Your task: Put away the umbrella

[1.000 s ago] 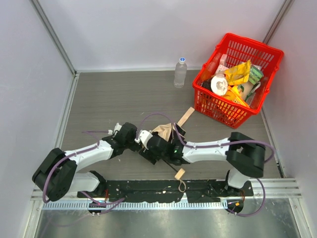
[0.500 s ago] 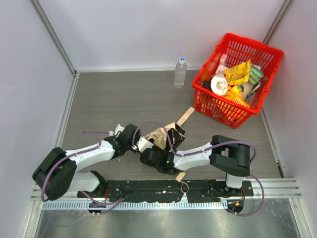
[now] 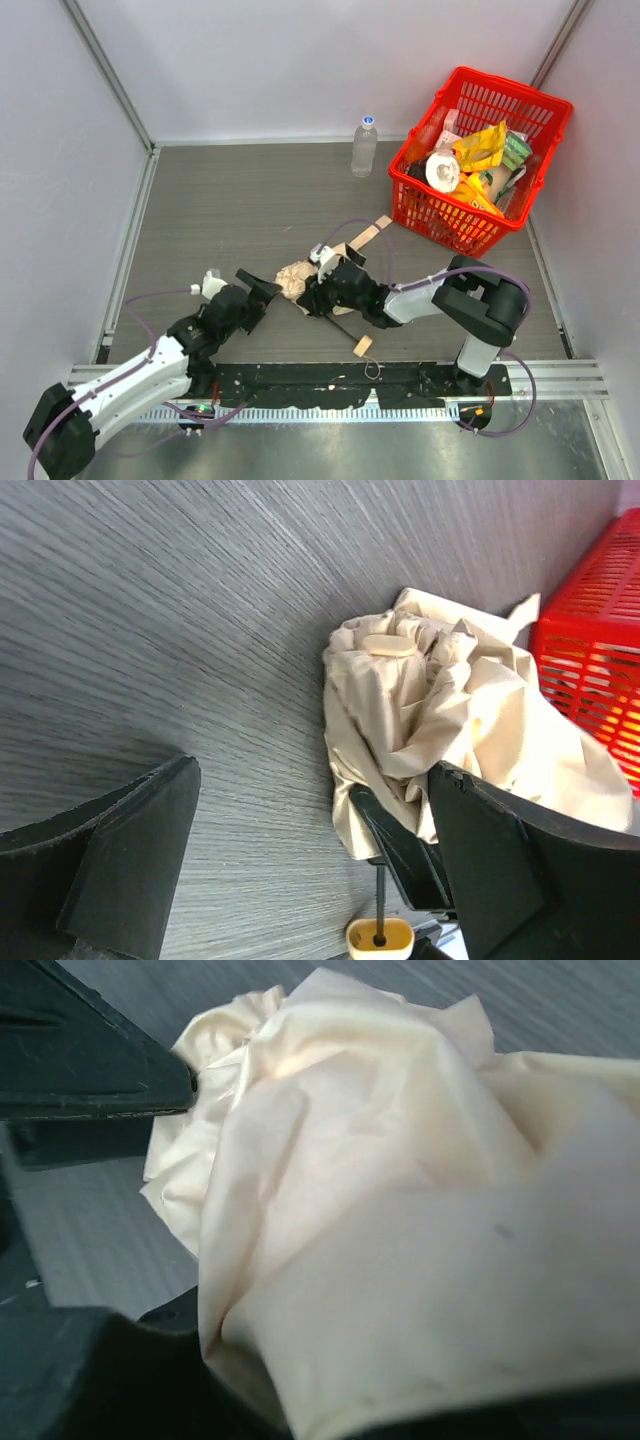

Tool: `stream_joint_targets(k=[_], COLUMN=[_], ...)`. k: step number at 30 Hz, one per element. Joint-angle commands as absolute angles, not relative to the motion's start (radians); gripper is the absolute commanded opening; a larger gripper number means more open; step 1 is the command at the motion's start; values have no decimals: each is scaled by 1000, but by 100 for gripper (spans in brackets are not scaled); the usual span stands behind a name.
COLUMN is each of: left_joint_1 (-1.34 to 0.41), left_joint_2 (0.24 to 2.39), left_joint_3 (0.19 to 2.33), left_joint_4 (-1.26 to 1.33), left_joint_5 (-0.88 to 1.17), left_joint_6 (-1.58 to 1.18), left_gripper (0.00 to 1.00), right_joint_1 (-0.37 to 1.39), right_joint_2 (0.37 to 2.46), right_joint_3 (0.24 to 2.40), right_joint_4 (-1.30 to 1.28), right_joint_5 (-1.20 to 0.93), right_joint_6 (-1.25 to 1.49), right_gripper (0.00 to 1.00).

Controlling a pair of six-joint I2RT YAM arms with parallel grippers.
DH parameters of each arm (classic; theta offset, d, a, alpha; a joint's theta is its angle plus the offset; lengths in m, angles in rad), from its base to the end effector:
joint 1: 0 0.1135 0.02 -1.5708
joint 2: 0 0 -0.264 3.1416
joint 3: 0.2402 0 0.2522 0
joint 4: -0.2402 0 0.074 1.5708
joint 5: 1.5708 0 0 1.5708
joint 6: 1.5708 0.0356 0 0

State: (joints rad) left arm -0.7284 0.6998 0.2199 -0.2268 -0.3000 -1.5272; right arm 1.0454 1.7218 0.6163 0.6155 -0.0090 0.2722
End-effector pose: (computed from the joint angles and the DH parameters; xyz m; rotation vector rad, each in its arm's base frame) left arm 0.1153 -0.0888 0.1535 -1.0798 2.1312 -0.8385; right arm 0.1602 0.2770 0.1309 -0.8216 2.0028 0.8028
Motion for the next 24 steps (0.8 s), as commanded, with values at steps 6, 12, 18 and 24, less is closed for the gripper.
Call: stream_joint_targets(k=[6,12,18,24], left_joint_1=[-733,-733,-741,-758], left_joint_2=[684,729,764,689], left_joint_3=[222,302,397,380], left_joint_4=[-87,-122,-345,-441], left_joint_5=[-236,-232,-230,-180], left_joint_6=[-1402,-1433,-1502,-1601], left_gripper=[100,100,100,100], right_joint_1=[868,822,782,744], right_joint_2=[1988,2042,2097,2140], right_joint_3=[499,531,607,661], right_joint_4=[924,856,706,672], right_joint_5=[-770,-787,-785,-802], right_joint_6=[837,879,868,900], right_gripper=[1,1,1,1])
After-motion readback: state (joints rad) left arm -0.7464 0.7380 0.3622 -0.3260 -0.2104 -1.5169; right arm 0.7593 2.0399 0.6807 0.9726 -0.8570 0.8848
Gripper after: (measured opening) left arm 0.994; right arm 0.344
